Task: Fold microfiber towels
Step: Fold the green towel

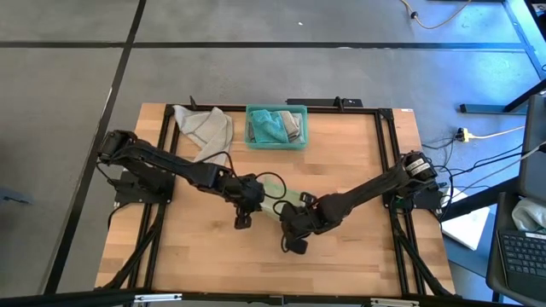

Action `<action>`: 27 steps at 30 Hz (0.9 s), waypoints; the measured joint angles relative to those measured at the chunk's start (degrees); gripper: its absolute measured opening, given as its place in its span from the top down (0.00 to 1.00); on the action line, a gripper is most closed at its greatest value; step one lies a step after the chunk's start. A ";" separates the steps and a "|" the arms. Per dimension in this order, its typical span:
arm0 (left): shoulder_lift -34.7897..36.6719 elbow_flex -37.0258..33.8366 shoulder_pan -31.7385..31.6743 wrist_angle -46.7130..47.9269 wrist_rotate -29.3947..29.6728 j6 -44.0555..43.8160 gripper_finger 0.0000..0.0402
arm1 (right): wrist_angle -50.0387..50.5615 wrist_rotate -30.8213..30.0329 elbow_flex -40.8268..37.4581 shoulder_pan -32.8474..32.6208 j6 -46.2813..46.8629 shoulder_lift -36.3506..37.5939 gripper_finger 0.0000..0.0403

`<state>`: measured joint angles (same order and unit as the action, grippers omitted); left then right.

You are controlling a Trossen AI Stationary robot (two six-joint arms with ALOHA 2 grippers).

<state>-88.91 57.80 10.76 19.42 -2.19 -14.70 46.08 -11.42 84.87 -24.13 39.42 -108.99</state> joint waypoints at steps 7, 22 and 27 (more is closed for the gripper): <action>-1.04 0.01 -1.25 -0.38 1.40 -0.19 1.00 | 6.09 0.99 0.31 -0.01 0.89 0.02 0.70; -6.23 0.13 -11.59 -7.66 -0.69 2.65 1.00 | 22.41 -10.36 0.38 0.04 11.78 9.63 0.58; -8.39 0.15 -12.00 -8.41 -2.96 4.77 0.99 | 22.98 -11.89 0.38 0.05 14.37 11.87 0.59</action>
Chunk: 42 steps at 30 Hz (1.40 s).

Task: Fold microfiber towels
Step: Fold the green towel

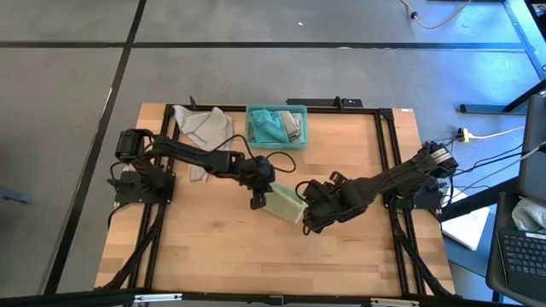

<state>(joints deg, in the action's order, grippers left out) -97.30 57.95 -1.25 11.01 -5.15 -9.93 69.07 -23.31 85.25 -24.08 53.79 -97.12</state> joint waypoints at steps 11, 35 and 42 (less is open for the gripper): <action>-1.75 0.00 -0.88 -1.44 5.55 -0.19 0.99 | -7.85 0.29 0.00 -0.12 -0.11 0.26 0.59; -7.12 0.07 -1.65 -2.39 7.61 -3.54 0.96 | -21.74 2.43 -4.33 0.34 -1.48 0.04 0.59; -7.10 1.40 -1.63 -2.51 7.34 -3.59 0.96 | -22.50 3.30 -4.70 1.90 -2.26 -1.05 0.59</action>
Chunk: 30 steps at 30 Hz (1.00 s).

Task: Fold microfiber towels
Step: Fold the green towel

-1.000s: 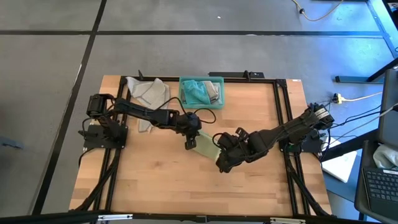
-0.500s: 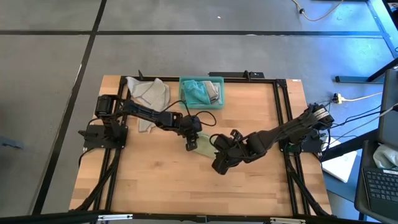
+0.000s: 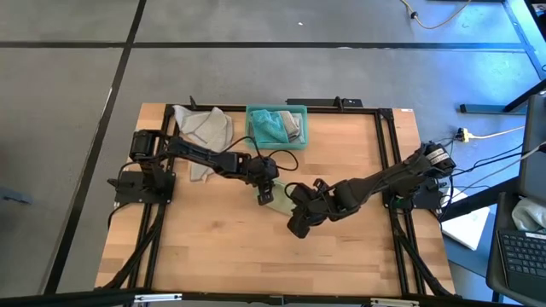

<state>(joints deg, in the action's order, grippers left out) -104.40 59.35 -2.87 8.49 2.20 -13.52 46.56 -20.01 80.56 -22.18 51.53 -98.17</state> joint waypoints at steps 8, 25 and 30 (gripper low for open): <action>0.04 2.45 0.00 2.56 0.89 -1.15 0.96 | -17.97 5.14 -12.64 5.99 -4.12 -0.83 0.55; 0.04 2.50 -0.84 4.55 1.31 -1.33 0.96 | -43.78 17.89 -30.45 19.49 -6.39 -2.65 0.75; 0.04 2.52 -1.72 4.82 0.49 -1.34 0.96 | -45.64 19.02 -30.43 19.29 -8.56 -4.70 0.76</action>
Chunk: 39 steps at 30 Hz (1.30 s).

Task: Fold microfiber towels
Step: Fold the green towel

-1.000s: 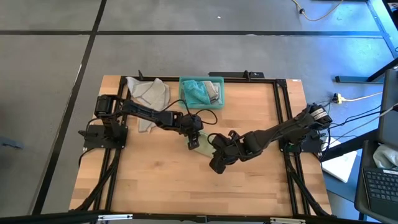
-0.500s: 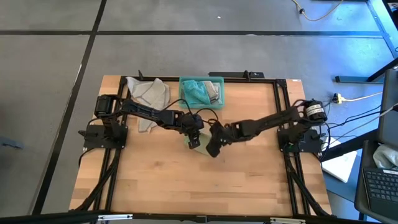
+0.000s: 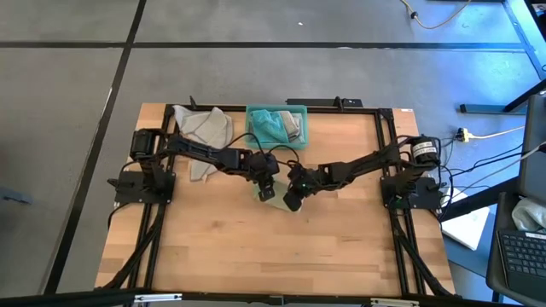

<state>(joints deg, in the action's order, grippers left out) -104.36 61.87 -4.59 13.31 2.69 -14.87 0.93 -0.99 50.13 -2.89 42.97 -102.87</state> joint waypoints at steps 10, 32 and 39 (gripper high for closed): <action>0.66 0.00 -0.36 2.24 -4.33 2.55 0.74 | -1.83 -3.22 -0.04 0.49 -1.62 -1.21 0.77; 11.90 -0.11 -0.29 14.58 0.56 -1.40 0.55 | -0.20 1.11 7.68 1.29 -1.31 1.17 0.61; 15.01 -0.02 4.14 14.89 3.55 -3.95 0.55 | 16.54 0.83 13.27 0.80 2.16 6.53 0.49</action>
<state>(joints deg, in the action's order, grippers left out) -89.35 61.84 -0.45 28.20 6.24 -18.81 17.47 -0.16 63.40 -2.09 45.13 -96.34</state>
